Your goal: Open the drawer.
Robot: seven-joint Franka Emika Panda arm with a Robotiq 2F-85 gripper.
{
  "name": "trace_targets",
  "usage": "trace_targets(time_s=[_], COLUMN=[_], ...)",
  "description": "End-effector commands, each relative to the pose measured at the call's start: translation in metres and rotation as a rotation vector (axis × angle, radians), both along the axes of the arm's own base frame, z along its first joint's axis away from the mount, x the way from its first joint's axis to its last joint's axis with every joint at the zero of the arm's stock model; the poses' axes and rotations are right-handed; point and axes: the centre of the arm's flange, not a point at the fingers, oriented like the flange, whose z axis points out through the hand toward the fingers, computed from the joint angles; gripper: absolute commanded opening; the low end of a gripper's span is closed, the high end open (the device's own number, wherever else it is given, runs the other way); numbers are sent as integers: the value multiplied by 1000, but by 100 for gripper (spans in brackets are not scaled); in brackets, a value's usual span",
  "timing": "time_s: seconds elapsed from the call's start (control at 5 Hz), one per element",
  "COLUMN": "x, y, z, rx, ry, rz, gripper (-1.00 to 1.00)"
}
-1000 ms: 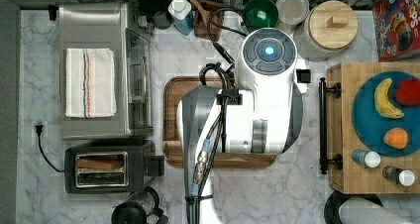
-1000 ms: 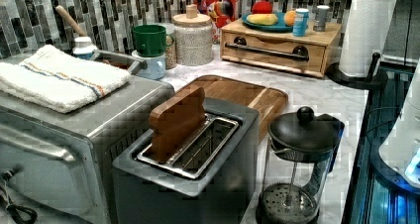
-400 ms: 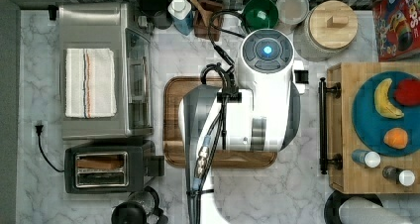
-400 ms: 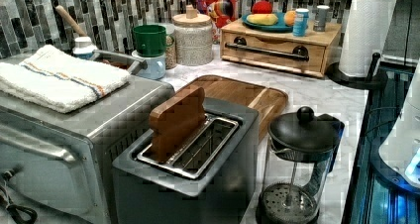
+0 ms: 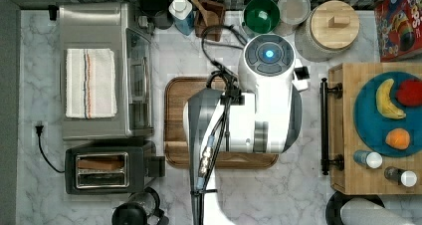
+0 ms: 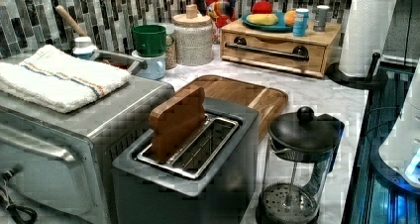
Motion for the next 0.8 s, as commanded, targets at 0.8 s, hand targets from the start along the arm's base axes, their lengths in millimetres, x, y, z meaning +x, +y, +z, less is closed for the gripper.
trace_targets(time_s=[0.8], x=[-30], y=[-183], z=[-34], rx=[-74], ry=[-77], rz=[536], gripper=[100])
